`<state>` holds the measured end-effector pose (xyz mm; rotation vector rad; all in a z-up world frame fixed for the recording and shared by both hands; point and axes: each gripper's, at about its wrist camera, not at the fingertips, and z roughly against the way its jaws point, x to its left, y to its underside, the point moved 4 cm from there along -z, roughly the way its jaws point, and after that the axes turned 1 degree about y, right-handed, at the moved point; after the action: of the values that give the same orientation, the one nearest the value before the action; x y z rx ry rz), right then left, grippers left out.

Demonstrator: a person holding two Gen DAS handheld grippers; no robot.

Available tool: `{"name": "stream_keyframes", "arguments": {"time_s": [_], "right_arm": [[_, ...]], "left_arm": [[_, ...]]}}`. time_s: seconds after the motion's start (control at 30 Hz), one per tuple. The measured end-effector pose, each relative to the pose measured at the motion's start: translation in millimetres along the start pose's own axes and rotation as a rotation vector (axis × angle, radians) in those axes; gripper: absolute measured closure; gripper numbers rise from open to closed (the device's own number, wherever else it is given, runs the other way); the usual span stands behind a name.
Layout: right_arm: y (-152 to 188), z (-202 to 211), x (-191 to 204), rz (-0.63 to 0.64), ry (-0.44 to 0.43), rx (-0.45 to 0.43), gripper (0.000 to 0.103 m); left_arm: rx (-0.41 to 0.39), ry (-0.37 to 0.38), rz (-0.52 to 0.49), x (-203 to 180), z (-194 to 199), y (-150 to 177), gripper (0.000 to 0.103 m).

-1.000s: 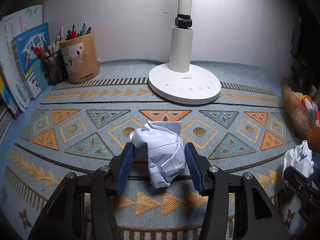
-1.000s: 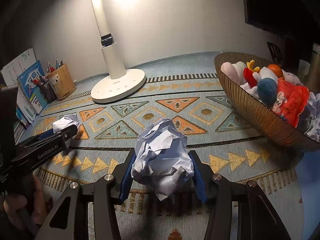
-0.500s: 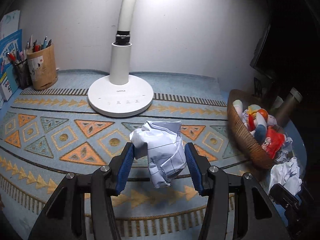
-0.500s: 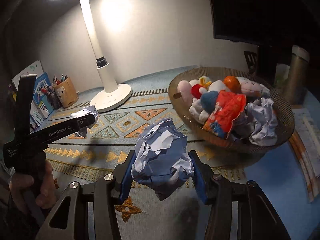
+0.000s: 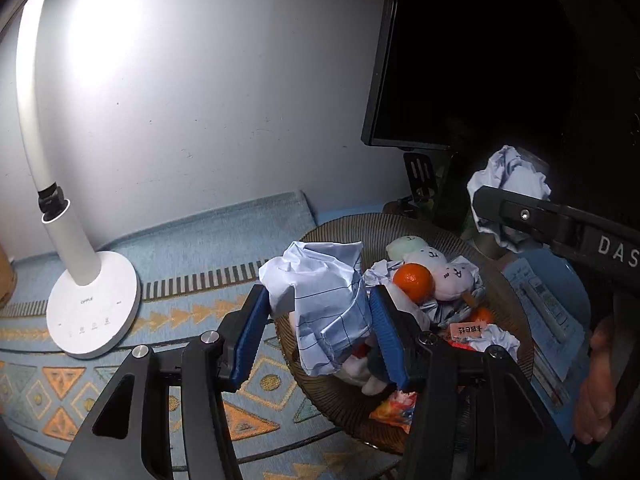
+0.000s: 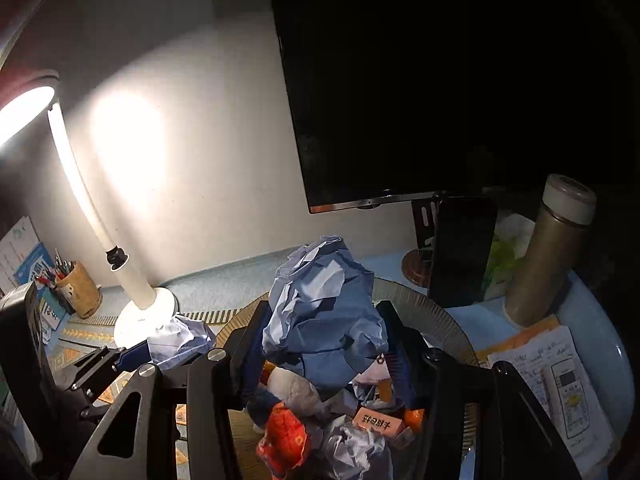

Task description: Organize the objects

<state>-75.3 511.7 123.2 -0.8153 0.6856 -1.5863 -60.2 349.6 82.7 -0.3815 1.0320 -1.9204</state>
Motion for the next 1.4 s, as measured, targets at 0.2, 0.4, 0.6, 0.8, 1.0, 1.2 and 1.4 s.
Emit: {"name": "stream_keyframes", "arguments": {"time_s": [0.2,0.4,0.6,0.8,1.0,1.2,1.4], "right_arm": [[-5.9,-55.0,-2.1,0.028,0.104,0.074,0.053],[-8.0,-85.4,-2.6,-0.009,0.084,0.119,0.039],[-10.6,-74.0,-4.8,0.013,0.133,0.075,0.036],[0.2,-45.4,0.1,0.010,0.129,0.070,0.036],[14.8,-0.9,29.1,0.015,0.072,0.036,0.036],[35.4,33.7,99.1,0.072,-0.050,0.015,0.036],[101.7,19.0,190.4,0.192,-0.150,0.104,0.036]], "left_arm": [[0.013,-0.007,-0.010,-3.8,-15.8,3.0,0.054],[0.041,0.053,-0.062,-13.9,-28.1,7.5,0.037],[0.031,0.042,-0.091,-13.2,-22.4,15.6,0.015],[0.000,0.008,-0.054,10.4,12.6,23.7,0.015],[-0.049,-0.092,0.032,70.4,73.2,42.0,0.015],[-0.040,-0.271,0.131,147.6,125.4,69.6,0.015],[-0.022,-0.353,0.230,211.8,145.8,115.6,0.005]]}}
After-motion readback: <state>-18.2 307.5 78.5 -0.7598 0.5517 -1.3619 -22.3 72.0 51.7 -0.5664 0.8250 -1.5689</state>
